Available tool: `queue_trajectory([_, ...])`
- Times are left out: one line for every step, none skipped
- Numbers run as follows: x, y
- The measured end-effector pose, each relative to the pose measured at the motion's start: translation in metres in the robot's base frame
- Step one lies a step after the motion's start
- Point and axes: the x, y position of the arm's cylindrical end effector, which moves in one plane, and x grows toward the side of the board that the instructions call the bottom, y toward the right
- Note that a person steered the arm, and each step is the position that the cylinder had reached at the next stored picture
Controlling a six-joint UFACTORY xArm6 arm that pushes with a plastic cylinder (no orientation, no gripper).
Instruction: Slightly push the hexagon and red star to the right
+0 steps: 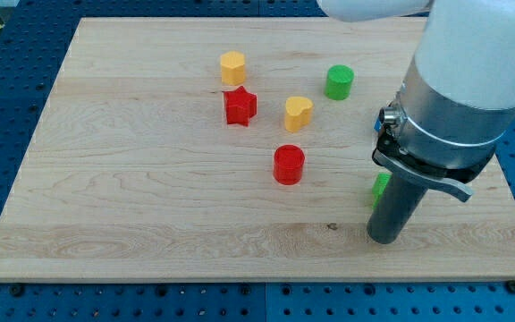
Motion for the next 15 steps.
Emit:
queue_trajectory([0.006, -0.015])
queue_trajectory([-0.01, -0.083])
queue_trajectory([-0.059, -0.159])
queue_trajectory([-0.127, -0.239])
queue_trajectory([-0.208, -0.262])
queue_trajectory([-0.258, -0.234])
queue_trajectory([-0.295, -0.2])
queue_trajectory([-0.295, -0.198])
queue_trajectory([-0.295, -0.214])
queue_trajectory([-0.294, -0.215])
queue_trajectory([-0.278, -0.213])
queue_trajectory([-0.275, -0.195])
queue_trajectory([-0.274, -0.172])
queue_trajectory([-0.274, -0.16])
queue_trajectory([-0.267, -0.168])
